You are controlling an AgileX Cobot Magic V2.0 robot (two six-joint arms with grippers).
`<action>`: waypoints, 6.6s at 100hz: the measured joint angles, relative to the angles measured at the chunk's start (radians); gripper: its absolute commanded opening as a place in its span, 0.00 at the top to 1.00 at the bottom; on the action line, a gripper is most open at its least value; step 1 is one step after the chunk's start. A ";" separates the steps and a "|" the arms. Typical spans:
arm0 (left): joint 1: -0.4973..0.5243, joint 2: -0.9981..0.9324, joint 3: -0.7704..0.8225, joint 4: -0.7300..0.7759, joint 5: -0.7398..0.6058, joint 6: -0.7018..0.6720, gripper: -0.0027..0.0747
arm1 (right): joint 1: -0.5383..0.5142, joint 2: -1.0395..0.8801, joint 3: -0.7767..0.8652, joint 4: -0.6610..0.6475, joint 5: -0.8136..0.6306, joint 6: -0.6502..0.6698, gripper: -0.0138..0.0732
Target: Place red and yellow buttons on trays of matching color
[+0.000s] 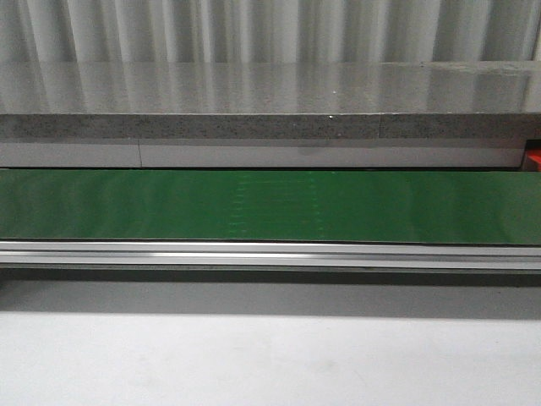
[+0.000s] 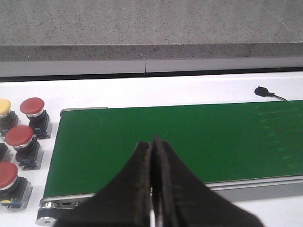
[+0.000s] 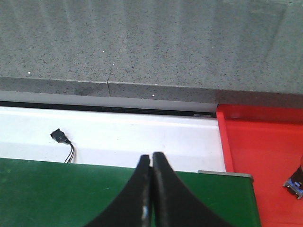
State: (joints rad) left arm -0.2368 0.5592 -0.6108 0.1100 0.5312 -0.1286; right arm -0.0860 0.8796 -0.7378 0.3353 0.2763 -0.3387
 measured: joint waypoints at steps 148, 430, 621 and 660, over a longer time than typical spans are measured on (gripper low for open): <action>0.077 0.121 -0.025 0.082 -0.066 -0.138 0.15 | 0.002 0.000 0.000 0.000 0.000 -0.004 0.92; 0.396 0.737 -0.470 -0.110 0.127 -0.098 0.99 | 0.002 0.000 0.000 0.000 0.000 -0.006 0.92; 0.273 0.936 -0.724 -0.057 0.402 0.055 0.11 | 0.002 0.000 0.000 0.000 0.000 -0.006 0.92; 0.496 0.907 -0.637 0.033 0.449 0.011 0.11 | 0.002 0.000 0.000 0.000 0.000 -0.006 0.92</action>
State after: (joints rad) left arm 0.2591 1.4662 -1.2483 0.1435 0.9802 -0.1178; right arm -0.0839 0.8796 -0.7378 0.3353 0.2763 -0.3446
